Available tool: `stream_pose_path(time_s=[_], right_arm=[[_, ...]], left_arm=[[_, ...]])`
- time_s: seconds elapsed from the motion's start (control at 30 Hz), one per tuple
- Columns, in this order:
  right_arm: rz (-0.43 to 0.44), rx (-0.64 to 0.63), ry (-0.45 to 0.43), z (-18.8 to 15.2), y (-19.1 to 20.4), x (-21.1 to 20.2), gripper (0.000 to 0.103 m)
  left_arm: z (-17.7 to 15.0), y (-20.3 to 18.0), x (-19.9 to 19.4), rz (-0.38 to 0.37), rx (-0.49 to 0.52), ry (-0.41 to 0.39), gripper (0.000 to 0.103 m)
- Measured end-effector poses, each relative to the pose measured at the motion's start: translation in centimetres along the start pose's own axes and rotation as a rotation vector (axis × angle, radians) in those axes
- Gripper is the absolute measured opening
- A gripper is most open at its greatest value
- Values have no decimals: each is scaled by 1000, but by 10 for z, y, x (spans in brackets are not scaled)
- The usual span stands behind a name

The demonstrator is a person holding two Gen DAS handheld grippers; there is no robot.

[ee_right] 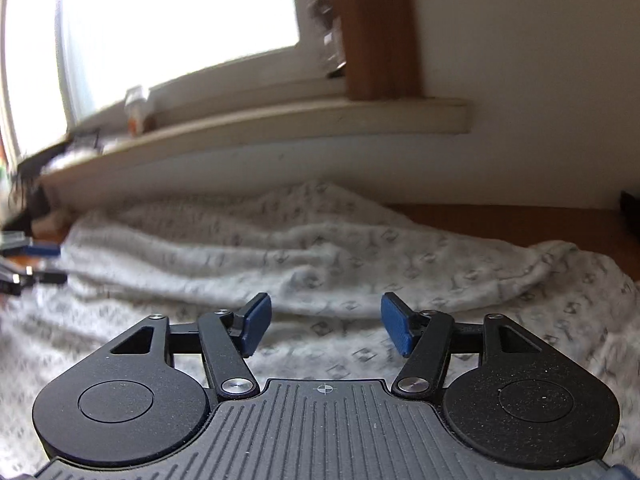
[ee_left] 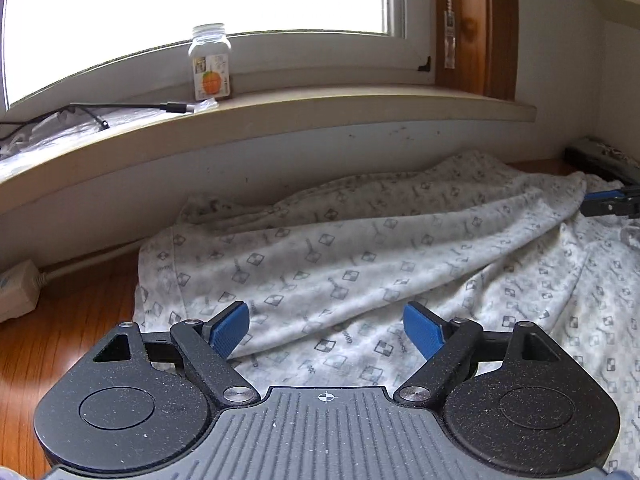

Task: Fold clothes

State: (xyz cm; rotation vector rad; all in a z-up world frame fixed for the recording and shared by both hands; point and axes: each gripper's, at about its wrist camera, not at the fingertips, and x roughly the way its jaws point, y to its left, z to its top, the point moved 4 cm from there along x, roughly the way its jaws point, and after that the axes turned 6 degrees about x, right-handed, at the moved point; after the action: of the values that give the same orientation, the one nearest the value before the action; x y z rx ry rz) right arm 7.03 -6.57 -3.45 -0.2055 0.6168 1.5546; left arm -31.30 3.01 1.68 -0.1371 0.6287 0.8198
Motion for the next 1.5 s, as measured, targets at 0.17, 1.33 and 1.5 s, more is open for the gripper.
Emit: stream_pose_path(time_s=[0.17,1.33,1.5], right_arm=[[16,-23,88,-5,3,10,68],[-14,-136,150,-9,14,23,82],[-20,-141,150,-9,15,23,82]], left_arm=[[-8,-8,5,-6,24,59,86],[-14,-9,3,-24,-22,92,103],[-14,-9,2,-34,-29,90,103]])
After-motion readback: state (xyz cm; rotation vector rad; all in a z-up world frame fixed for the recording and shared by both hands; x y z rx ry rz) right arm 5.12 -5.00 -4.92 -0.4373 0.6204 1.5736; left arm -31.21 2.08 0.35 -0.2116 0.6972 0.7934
